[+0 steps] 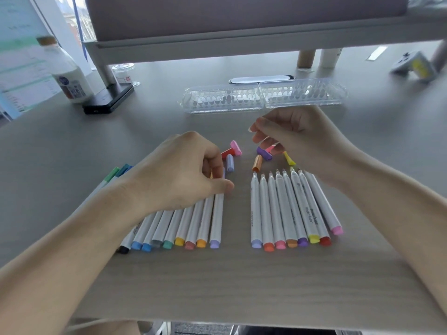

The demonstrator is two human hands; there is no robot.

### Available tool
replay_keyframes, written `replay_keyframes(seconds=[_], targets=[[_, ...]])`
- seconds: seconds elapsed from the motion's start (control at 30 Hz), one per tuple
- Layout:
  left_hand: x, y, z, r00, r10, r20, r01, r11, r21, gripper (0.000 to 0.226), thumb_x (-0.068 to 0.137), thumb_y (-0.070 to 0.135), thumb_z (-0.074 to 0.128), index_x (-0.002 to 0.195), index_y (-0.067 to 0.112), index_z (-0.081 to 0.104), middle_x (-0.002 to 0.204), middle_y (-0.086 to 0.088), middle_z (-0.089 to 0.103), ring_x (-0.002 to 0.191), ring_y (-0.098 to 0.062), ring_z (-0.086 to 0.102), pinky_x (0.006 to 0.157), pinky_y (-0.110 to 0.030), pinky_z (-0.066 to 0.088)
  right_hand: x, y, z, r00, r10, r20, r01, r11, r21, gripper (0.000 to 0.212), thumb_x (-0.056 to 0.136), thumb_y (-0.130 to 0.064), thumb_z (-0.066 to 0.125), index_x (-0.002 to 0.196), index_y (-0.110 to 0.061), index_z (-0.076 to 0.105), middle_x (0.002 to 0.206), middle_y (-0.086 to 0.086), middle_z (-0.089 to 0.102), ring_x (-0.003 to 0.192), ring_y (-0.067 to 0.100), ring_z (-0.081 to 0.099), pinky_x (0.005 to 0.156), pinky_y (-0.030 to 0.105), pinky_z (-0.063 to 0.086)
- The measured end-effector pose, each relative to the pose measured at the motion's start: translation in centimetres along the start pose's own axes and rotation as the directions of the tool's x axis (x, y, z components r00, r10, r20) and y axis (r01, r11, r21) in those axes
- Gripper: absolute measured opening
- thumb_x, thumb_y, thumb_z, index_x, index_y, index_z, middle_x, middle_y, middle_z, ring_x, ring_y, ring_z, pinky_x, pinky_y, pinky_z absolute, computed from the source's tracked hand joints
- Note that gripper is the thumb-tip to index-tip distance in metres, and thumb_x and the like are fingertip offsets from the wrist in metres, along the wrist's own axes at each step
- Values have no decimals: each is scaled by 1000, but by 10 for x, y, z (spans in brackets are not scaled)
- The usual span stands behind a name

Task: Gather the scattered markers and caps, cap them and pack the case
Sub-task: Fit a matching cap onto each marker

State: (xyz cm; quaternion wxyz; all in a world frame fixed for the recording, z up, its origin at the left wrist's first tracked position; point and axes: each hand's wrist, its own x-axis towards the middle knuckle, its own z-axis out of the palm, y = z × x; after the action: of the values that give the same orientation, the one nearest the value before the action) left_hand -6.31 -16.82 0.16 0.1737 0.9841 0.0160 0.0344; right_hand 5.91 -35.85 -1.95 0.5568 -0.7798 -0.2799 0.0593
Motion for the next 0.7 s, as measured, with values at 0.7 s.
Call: replay_keyframes(seconds=[0.7], targets=[[1, 33, 6, 995, -82, 56, 77, 994, 73, 34, 85, 56, 70, 76, 23, 73, 68, 7, 67, 66, -12, 66, 60, -30, 55, -2, -1, 0, 1000, 1, 1, -1, 1000, -4, 18, 99, -26, 64, 93, -17, 78, 85, -1, 79, 76, 13, 73, 85, 45, 60]])
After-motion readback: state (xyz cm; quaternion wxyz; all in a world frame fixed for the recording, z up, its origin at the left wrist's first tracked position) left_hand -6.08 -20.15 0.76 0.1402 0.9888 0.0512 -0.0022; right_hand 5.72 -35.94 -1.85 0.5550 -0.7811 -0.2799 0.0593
